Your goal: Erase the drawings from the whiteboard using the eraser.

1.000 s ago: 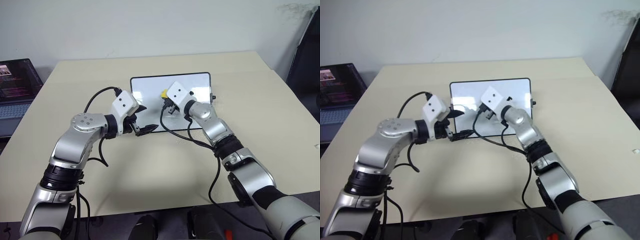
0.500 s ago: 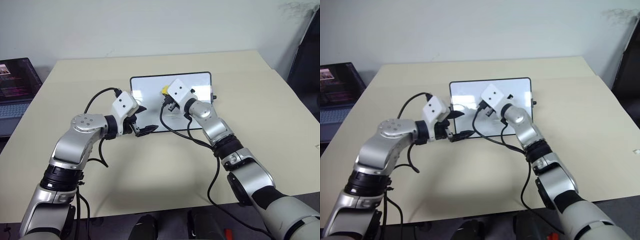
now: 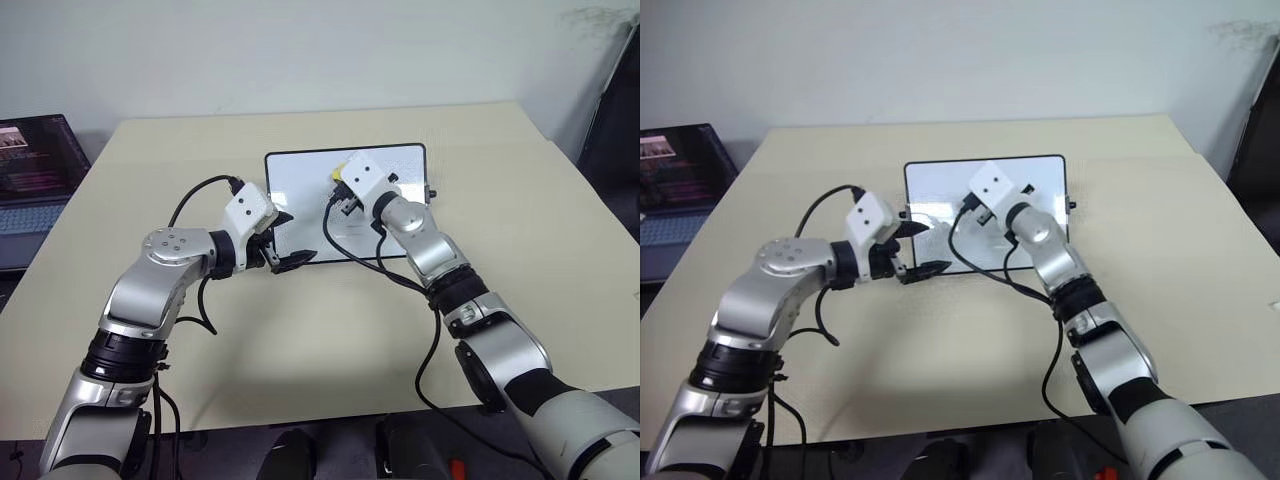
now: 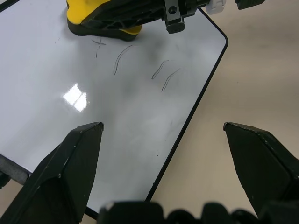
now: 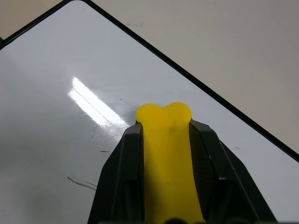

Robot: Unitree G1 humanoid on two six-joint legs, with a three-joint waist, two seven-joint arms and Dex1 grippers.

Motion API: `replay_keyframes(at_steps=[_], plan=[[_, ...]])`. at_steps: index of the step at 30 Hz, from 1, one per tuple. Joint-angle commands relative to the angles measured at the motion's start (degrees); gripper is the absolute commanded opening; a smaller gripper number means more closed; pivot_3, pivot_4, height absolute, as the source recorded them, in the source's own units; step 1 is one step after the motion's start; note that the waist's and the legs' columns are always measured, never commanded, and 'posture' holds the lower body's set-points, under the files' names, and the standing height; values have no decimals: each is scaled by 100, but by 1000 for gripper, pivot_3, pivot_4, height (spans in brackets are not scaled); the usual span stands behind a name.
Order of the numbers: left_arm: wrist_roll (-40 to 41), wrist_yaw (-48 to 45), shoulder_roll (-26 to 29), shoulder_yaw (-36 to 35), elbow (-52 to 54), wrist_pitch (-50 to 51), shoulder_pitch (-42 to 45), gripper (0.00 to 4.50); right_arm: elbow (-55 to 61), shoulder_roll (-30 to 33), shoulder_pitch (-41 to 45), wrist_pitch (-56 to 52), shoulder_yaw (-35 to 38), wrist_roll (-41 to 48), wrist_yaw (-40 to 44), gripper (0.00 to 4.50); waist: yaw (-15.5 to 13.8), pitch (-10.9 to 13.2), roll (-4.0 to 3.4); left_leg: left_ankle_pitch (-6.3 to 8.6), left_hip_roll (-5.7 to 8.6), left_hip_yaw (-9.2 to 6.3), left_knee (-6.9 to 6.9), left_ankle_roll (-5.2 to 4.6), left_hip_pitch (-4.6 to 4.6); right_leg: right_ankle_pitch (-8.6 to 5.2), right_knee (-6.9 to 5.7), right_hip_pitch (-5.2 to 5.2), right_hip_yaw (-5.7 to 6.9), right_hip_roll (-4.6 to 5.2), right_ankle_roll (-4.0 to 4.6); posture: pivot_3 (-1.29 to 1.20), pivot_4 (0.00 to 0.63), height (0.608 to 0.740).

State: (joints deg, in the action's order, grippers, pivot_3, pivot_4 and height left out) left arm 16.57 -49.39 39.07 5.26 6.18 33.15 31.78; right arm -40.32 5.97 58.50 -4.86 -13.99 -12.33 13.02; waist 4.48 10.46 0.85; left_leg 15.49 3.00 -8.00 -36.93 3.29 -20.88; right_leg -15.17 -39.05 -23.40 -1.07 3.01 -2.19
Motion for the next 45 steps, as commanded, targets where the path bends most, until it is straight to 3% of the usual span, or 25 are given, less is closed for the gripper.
replay_keyframes(at_steps=[1,11,19,30,40,45], plan=[[-18,1,16,-92,188,-100,44,4500,-6,121,60,-20,292,18,-297,995,-10,0,0,0,1,0,0,0,0,0,0,0,0,0,0,0,150,740],[-15,-16,22,-87,193,-93,79,4500,106,15,19,205,368,30,-325,995,12,0,0,0,-1,6,4,0,-1,0,4,-3,-3,0,-1,0,150,740],[-18,10,-1,-83,194,-86,72,4500,216,53,-459,-577,-164,-135,655,994,35,-2,2,0,-12,12,2,-1,13,1,2,9,-7,-2,0,0,150,740],[-10,12,-5,-92,201,-80,54,4500,832,44,-468,-799,-113,-106,634,994,28,-3,3,-6,-69,15,-4,11,27,26,2,15,-9,-88,41,0,150,740],[99,272,30,-423,282,73,-255,4500,3053,-146,-856,-1532,557,890,948,993,18,-2,3,-3,-77,15,10,15,-9,26,9,-26,-15,-83,41,0,150,740],[231,628,13,-957,334,204,-538,4500,4621,130,-1407,-1918,853,1204,993,986,-11,-2,3,-1,-78,12,8,17,-51,25,10,-66,-17,-74,41,0,150,740]])
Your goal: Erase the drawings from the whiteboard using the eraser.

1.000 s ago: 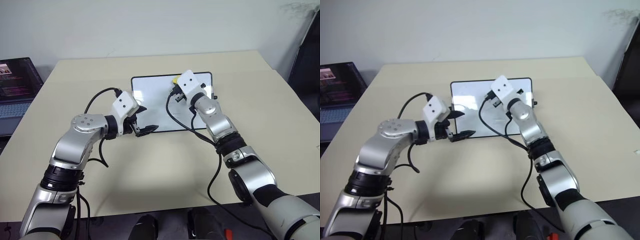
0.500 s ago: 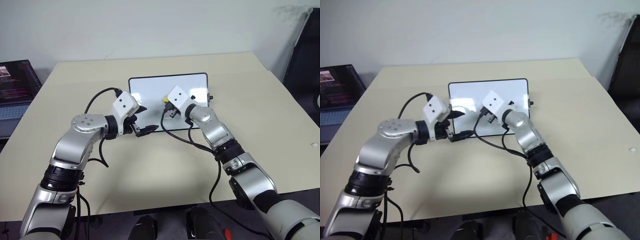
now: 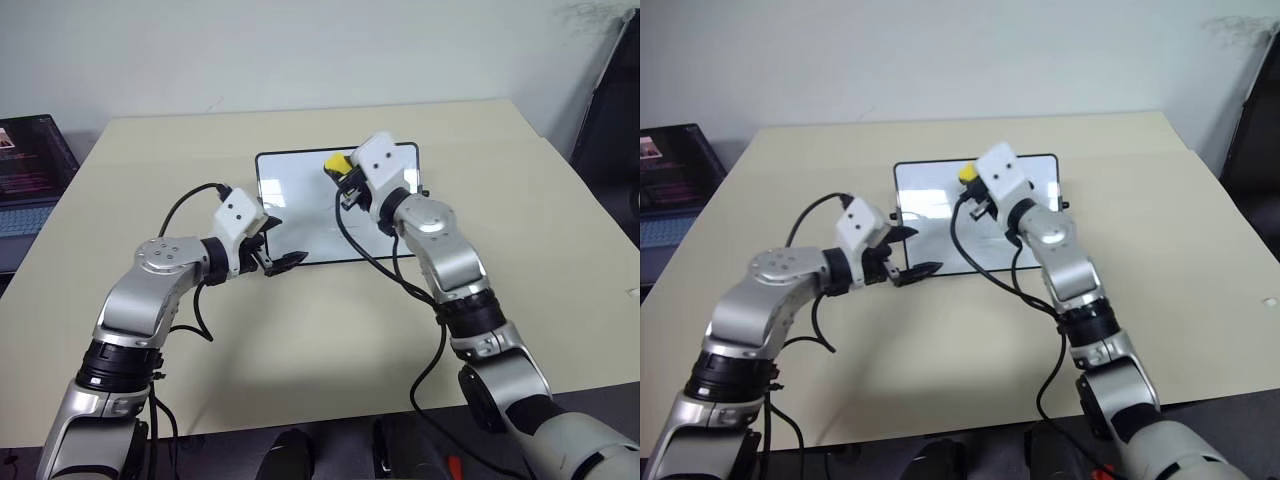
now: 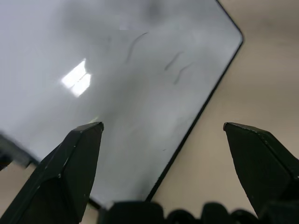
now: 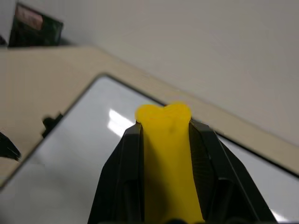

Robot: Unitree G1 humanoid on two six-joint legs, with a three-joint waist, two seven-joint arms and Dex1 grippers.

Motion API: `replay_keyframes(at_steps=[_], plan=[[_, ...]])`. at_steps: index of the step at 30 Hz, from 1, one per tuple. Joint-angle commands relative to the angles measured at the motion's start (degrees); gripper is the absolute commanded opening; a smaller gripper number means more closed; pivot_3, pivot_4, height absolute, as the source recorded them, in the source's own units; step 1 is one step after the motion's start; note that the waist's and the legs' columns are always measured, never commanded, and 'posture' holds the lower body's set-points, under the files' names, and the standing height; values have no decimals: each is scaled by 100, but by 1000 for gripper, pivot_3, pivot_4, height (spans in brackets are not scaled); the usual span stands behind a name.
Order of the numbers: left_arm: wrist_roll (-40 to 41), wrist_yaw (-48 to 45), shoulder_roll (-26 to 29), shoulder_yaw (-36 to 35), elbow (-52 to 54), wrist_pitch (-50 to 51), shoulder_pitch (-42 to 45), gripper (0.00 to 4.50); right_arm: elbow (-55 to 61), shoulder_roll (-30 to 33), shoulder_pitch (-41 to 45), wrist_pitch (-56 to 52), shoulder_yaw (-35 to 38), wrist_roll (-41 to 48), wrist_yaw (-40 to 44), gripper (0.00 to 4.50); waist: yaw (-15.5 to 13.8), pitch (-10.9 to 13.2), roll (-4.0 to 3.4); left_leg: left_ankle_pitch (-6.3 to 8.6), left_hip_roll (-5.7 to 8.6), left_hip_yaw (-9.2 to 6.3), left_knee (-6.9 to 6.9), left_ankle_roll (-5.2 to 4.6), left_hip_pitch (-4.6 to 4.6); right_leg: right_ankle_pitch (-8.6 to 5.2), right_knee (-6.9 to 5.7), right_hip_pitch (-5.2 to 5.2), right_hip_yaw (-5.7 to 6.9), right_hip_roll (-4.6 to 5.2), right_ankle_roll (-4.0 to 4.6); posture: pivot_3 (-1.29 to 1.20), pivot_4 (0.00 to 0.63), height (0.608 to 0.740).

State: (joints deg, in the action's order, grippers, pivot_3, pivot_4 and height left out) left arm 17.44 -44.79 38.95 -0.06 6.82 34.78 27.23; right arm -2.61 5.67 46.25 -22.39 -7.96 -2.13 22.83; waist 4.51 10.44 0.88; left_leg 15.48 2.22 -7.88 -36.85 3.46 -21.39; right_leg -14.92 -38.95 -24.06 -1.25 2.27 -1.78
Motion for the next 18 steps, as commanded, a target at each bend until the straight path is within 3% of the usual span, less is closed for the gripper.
replay_keyframes(at_steps=[1,9,18], plan=[[222,178,24,-527,339,80,-172,4500,1183,256,-357,-219,333,228,0,986,-29,0,0,0,1,-1,-6,0,-9,0,1,-5,5,0,0,0,150,740],[765,165,82,-1237,665,141,-774,4500,3245,957,-1713,-709,1066,502,-111,986,-152,0,1,0,0,-1,-6,1,-13,0,2,-4,8,2,0,0,150,740],[657,409,171,-1683,504,-86,-1182,4500,3877,1165,-3004,-609,657,-27,-606,986,-156,1,2,0,-4,12,-6,1,-3,-1,0,1,1,0,0,0,150,740]])
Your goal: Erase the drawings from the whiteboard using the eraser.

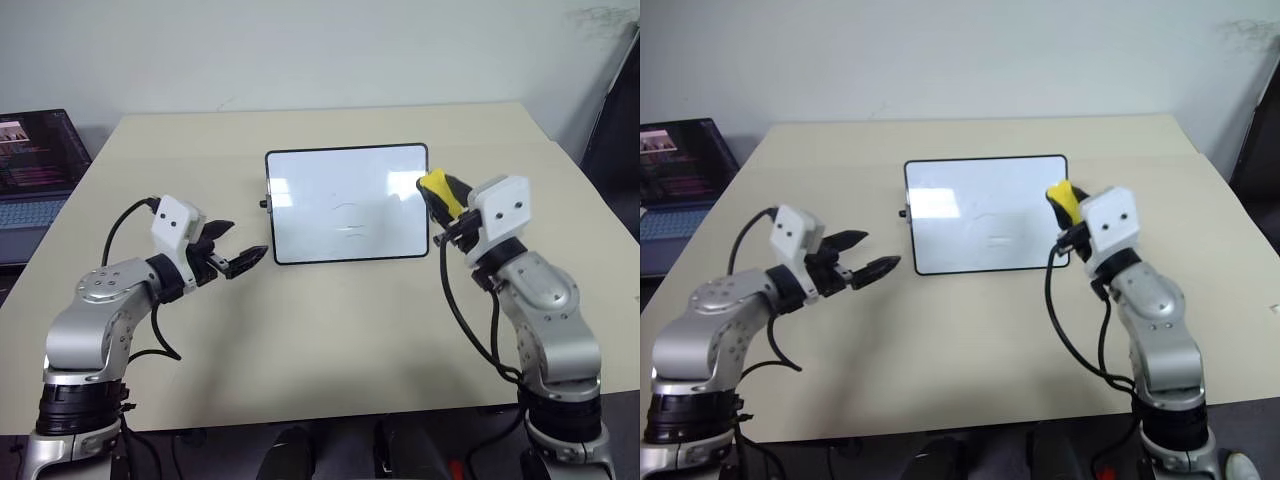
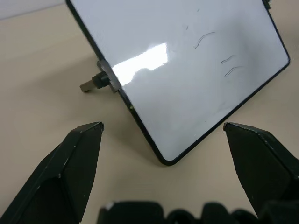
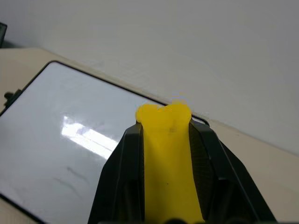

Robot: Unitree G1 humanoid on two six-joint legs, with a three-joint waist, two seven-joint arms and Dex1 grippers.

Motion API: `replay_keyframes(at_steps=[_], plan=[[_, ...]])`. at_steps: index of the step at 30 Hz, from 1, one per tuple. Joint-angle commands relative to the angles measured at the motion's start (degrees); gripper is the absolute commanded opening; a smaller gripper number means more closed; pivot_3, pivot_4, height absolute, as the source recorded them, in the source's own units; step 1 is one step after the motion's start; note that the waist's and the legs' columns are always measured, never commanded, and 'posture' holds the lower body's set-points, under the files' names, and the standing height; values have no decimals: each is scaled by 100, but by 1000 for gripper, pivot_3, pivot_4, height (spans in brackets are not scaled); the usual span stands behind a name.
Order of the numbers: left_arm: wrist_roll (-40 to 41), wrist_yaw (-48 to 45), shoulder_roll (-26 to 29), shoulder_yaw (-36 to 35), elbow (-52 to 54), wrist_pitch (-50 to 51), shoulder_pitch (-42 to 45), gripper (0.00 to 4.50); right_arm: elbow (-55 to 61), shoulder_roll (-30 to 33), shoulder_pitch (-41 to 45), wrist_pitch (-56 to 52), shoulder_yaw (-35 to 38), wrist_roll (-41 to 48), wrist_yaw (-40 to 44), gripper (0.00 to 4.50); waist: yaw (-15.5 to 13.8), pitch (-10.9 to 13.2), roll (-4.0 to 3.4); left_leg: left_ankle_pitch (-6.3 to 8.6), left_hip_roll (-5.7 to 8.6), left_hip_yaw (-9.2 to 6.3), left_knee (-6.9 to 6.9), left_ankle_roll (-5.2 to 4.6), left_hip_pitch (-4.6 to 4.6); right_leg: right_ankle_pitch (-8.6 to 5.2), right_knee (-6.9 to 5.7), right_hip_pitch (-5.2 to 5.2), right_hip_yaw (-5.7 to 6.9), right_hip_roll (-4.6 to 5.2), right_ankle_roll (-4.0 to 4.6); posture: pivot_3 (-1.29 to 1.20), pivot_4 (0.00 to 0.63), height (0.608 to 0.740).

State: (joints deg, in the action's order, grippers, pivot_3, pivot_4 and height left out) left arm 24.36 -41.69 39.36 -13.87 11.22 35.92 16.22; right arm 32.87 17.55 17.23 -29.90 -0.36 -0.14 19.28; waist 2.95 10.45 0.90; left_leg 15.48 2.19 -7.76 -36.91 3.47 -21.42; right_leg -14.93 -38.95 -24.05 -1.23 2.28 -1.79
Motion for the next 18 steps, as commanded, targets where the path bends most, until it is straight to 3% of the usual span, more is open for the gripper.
replay_keyframes(at_steps=[1,10,18], plan=[[-56,142,139,-349,60,-228,-115,4500,338,-51,-156,141,-134,-265,-315,986,-1,0,0,0,0,0,-1,0,0,0,0,0,0,0,0,0,150,740],[12,256,199,-378,308,-168,-310,4500,-34,127,-215,387,-26,-221,-209,986,-38,1,1,0,3,-1,-3,1,-1,0,2,2,3,-3,0,0,150,740],[-161,342,204,-38,379,-143,-213,4500,-1662,136,785,1058,-880,-650,-12,986,-10,2,3,-1,3,6,-2,1,7,0,1,7,1,-6,1,0,150,740]])
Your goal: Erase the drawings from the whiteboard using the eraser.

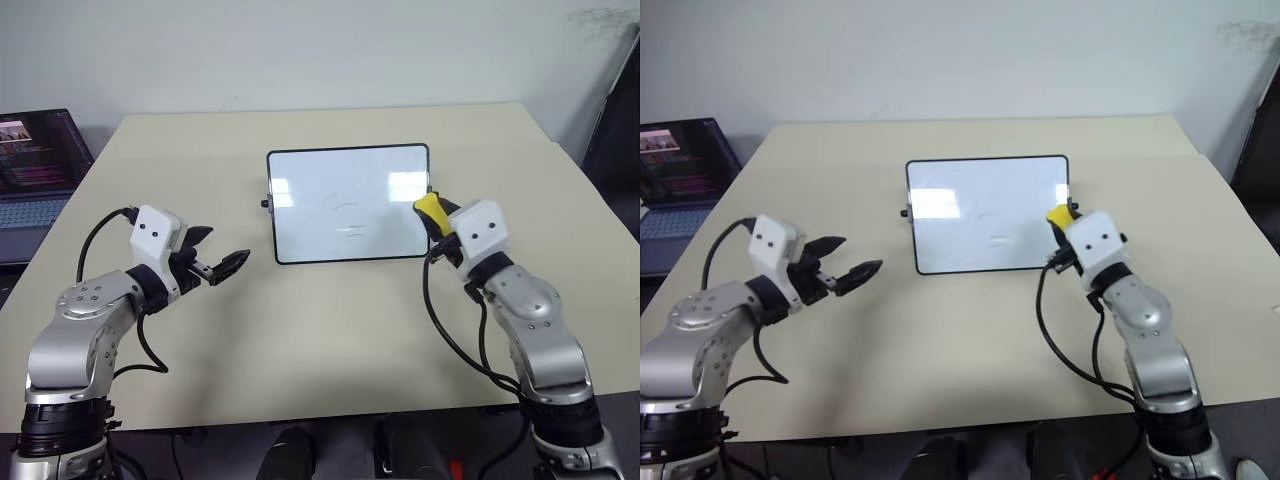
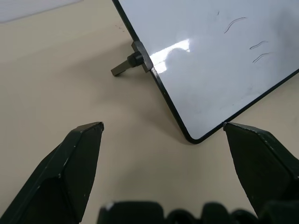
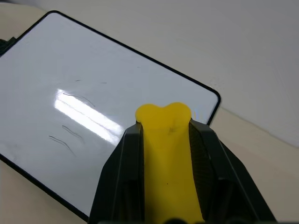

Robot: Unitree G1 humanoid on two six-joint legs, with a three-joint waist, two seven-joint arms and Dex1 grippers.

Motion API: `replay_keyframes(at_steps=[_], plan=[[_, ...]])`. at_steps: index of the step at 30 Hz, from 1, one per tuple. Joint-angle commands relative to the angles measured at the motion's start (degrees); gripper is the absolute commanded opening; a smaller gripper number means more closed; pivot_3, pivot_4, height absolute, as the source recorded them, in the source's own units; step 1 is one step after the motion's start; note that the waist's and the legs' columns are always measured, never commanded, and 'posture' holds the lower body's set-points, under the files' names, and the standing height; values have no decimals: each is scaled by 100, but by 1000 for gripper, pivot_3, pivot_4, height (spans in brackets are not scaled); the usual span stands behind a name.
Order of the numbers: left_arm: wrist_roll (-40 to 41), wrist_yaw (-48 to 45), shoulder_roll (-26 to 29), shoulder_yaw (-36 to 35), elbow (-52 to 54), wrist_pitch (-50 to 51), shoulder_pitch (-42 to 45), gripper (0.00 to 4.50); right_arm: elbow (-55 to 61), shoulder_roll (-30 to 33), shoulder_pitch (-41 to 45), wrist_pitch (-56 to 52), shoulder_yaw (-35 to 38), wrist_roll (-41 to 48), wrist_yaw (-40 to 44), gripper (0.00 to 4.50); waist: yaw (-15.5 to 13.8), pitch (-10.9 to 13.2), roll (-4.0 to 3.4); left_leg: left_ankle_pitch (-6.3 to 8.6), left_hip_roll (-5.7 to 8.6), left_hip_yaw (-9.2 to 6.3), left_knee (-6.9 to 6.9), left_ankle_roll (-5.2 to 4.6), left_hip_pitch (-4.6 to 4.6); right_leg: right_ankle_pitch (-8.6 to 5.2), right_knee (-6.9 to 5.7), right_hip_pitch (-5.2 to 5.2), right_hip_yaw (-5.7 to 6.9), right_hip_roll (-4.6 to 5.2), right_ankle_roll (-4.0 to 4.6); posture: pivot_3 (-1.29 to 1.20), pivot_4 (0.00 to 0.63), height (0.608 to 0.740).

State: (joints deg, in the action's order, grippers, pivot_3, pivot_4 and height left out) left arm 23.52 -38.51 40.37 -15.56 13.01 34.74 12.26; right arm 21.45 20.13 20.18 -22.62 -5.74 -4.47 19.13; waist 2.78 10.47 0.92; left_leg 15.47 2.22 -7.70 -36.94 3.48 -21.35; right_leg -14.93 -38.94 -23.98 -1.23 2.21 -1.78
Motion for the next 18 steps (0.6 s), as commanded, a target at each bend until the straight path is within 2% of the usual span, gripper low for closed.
replay_keyframes(at_steps=[1,11,18], plan=[[-93,1,125,206,209,-17,210,4500,-763,-177,652,407,-457,-288,-8,986,9,1,1,-1,0,0,-1,1,2,0,0,1,0,-2,0,0,150,740],[-137,-311,254,763,216,-26,614,4500,-2831,-818,2302,982,-956,-752,-233,986,15,2,4,-1,1,-3,2,3,-6,1,0,-5,3,-4,1,0,150,740],[-183,-411,278,847,136,-69,657,4500,-4313,-1080,2870,1785,-984,-885,-420,986,42,2,4,-1,1,-3,4,3,-6,2,0,-7,2,-4,2,0,150,740]])
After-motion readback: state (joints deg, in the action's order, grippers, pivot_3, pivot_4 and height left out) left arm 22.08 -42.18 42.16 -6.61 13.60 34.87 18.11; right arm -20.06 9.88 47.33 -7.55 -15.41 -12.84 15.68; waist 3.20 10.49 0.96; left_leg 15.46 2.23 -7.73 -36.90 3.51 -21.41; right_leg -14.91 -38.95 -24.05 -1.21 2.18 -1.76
